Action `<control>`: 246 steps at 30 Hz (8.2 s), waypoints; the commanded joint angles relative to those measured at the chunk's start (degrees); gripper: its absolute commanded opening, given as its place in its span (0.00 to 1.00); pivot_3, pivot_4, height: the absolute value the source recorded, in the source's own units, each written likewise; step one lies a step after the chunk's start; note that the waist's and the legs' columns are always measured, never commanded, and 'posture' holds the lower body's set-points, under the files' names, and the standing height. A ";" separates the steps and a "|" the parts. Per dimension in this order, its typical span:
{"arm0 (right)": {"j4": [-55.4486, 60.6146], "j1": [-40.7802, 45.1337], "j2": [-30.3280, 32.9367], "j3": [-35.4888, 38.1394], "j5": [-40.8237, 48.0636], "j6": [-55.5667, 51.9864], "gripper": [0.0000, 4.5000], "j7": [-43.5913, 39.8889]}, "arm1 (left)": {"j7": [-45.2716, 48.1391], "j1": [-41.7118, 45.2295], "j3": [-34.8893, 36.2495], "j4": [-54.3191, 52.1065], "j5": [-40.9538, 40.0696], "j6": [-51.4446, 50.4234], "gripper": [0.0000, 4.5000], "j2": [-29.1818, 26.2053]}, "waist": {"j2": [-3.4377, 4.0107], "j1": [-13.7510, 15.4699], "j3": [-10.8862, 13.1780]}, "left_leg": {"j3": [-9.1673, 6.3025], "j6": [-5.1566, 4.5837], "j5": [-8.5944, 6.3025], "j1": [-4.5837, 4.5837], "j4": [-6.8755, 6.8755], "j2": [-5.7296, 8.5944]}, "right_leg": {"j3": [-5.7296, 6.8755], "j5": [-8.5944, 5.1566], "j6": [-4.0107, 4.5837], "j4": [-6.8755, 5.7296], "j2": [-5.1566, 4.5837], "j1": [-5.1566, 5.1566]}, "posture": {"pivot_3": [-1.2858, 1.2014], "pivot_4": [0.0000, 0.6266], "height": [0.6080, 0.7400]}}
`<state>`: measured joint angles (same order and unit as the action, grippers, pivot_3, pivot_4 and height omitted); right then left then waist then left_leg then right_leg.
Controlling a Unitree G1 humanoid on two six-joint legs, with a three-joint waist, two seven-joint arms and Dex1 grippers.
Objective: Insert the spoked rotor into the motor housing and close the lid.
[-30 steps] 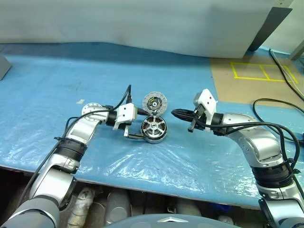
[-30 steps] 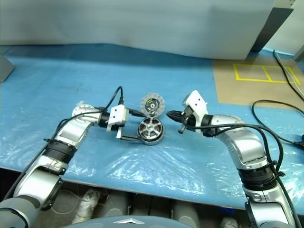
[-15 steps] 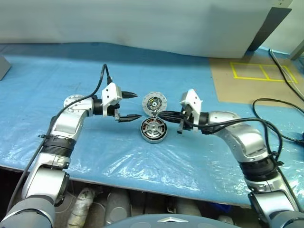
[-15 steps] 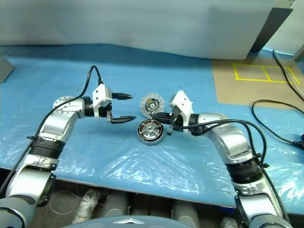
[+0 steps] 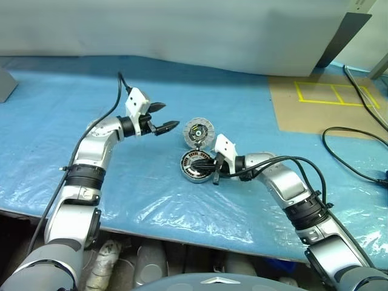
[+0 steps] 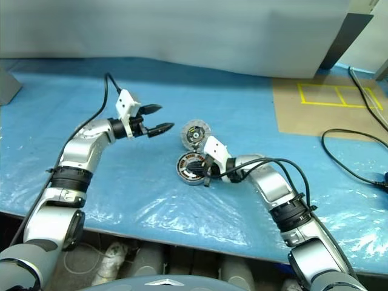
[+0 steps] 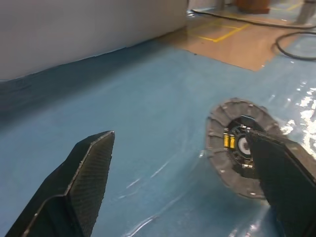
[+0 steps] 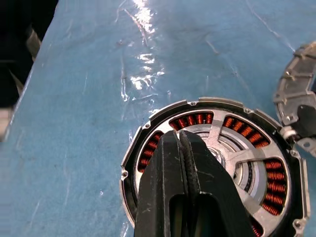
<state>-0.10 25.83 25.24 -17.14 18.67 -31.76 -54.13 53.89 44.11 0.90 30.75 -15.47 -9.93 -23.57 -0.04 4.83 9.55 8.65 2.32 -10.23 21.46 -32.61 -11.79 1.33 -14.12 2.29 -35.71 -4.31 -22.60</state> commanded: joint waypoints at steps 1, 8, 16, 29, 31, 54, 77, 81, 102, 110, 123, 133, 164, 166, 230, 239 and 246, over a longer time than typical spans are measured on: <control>6.13 0.96 0.02 6.39 8.01 -6.60 0.00 -1.01 | -1.34 4.01 2.52 5.09 -1.58 -0.53 0.99 1.62 | -0.01 0.37 0.01 | -0.01 0.00 0.00 0.11 -0.03 0.00 | 0.01 0.01 0.00 -0.01 0.01 -0.09 | 0.52 0.24 1.00; 16.73 -1.25 4.14 10.68 10.79 -12.25 0.00 2.00 | 0.95 11.62 8.28 23.36 -5.45 -4.24 0.99 4.23 | -0.04 0.73 0.03 | -0.06 -0.17 0.12 0.47 0.09 0.00 | 0.09 0.20 -0.31 0.00 0.05 -0.48 | 0.52 0.24 1.00; 21.21 -6.28 6.37 12.96 11.00 -14.98 0.00 7.16 | 4.57 17.56 11.10 39.42 -3.82 -4.38 0.48 7.67 | -0.07 1.12 0.05 | -0.09 0.01 0.01 0.52 0.27 0.07 | 0.10 0.23 -0.37 0.20 0.02 -0.48 | 0.52 0.24 1.00; 28.75 -11.43 8.97 17.36 14.08 -19.88 0.00 12.19 | 4.75 19.09 10.68 43.70 1.70 -1.98 0.00 14.36 | -0.12 1.21 0.08 | -0.14 0.02 0.01 0.51 0.30 0.09 | 0.10 0.29 -0.48 0.25 0.01 -0.46 | 0.52 0.24 1.00; 29.34 -12.16 9.27 17.78 14.33 -20.12 0.00 12.66 | 6.29 19.89 11.25 43.44 1.37 -2.03 0.00 14.38 | -0.14 1.23 0.09 | -0.15 0.02 0.01 0.52 0.30 0.09 | 0.10 0.30 -0.49 0.25 0.01 -0.46 | 0.52 0.24 1.00; 31.22 -11.92 17.27 30.84 27.02 -24.83 0.00 8.27 | 38.61 8.98 -10.05 19.69 5.12 -0.13 0.00 13.70 | -0.05 1.40 0.20 | -0.11 -0.04 0.02 0.52 0.45 0.07 | 0.11 0.29 -0.46 0.47 -0.05 -0.44 | 0.52 0.24 1.00; 28.45 -5.45 17.65 22.02 23.50 -18.32 0.00 10.66 | 32.73 2.21 -8.78 -6.43 -4.17 -9.35 0.00 5.05 | 0.06 2.41 0.21 | -0.04 -0.05 0.03 0.54 0.40 0.01 | 0.10 0.14 -0.23 0.50 -0.04 -0.44 | 0.52 0.24 1.00; 27.10 -3.87 16.46 19.34 20.16 -15.58 0.00 11.18 | 28.59 4.72 -3.17 -9.76 -7.20 -12.01 0.00 1.20 | 0.06 2.04 0.22 | -0.03 -0.06 0.04 0.55 0.32 0.03 | 0.10 0.14 -0.22 0.46 -0.03 -0.46 | 0.52 0.24 1.00; 9.95 3.25 9.86 3.86 4.83 -1.22 0.64 1.00 | 20.52 -16.93 -0.57 -34.20 -11.43 -16.33 0.00 -11.53 | 0.19 0.44 0.20 | 0.03 0.01 0.01 0.53 0.14 -0.02 | 0.01 0.11 -0.17 0.06 0.03 -0.64 | 0.52 0.24 1.00; 5.95 2.98 8.14 1.51 -0.77 2.50 0.99 -0.10 | 18.49 -16.91 -0.33 -33.96 -12.79 -17.82 0.00 -11.43 | 0.19 0.45 0.20 | 0.04 -0.01 0.01 0.57 0.10 -0.01 | 0.00 0.12 -0.18 0.05 0.04 -0.65 | 0.52 0.24 1.00; 4.37 1.03 5.29 0.74 -3.50 3.54 0.80 -1.02 | 17.48 -16.92 -2.40 -34.09 -12.44 -17.08 0.00 -11.22 | 0.19 0.45 0.20 | 0.04 -0.01 0.02 0.56 0.06 -0.01 | 0.00 0.11 -0.17 0.02 0.04 -0.65 | 0.52 0.24 1.00; 7.07 4.60 0.79 2.07 -3.00 -0.45 0.66 2.27 | 16.10 -17.92 -2.41 -35.07 -12.93 -17.26 0.00 -11.08 | 0.19 -0.23 0.20 | 0.04 -0.01 0.02 0.55 0.05 -0.03 | -0.01 0.12 -0.17 -0.02 0.05 -0.67 | 0.52 0.24 1.00; -8.06 14.74 -11.35 -3.75 -14.24 -6.69 0.66 13.26 | 13.83 -18.15 -2.70 -33.16 -12.41 -15.72 0.00 -9.63 | 0.18 -1.07 0.19 | 0.02 0.02 0.01 0.54 -0.02 -0.02 | -0.02 0.14 -0.17 -0.06 0.06 -0.65 | 0.52 0.24 1.00; -10.13 14.83 -11.92 -4.79 -15.81 -6.87 0.66 14.68 | 13.86 -18.13 -2.69 -32.90 -12.34 -15.52 0.00 -9.69 | 0.18 -1.07 0.19 | 0.02 0.02 0.01 0.52 -0.03 -0.02 | -0.02 0.14 -0.17 -0.08 0.06 -0.64 | 0.52 0.24 1.00; -10.43 6.02 -13.06 -2.24 -18.21 -5.72 0.66 18.69 | 8.47 -8.45 -7.18 -2.59 4.16 3.68 0.00 -1.52 | 0.22 0.63 0.11 | 0.07 0.09 -0.01 -0.29 0.71 0.03 | -0.06 0.13 -0.20 0.54 -0.01 0.18 | 0.52 0.24 1.00; -9.60 6.05 -13.12 -2.31 -17.36 -6.64 0.66 18.84 | 8.50 -8.85 -8.32 -1.12 6.36 5.09 0.00 -1.44 | 0.21 0.67 0.10 | 0.06 0.09 -0.01 -0.30 0.84 0.02 | -0.04 0.14 -0.22 0.73 -0.02 0.25 | 0.52 0.24 1.00; -4.27 5.87 -13.36 -0.57 -13.11 -4.77 0.99 14.69 | 7.96 -8.77 -8.85 -0.34 7.77 6.45 0.00 -0.56 | 0.21 0.73 0.10 | 0.05 0.09 -0.01 -0.34 0.91 0.02 | -0.04 0.14 -0.23 0.79 -0.03 0.28 | 0.52 0.24 1.00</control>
<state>-5.18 33.16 11.52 -17.52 3.51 -34.41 -37.40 62.01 35.43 -6.77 30.04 -8.62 -3.64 -24.72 0.16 5.57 9.64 8.71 2.41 -10.24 21.13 -31.70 -11.77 1.29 -13.98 2.06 -34.93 -4.35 -22.32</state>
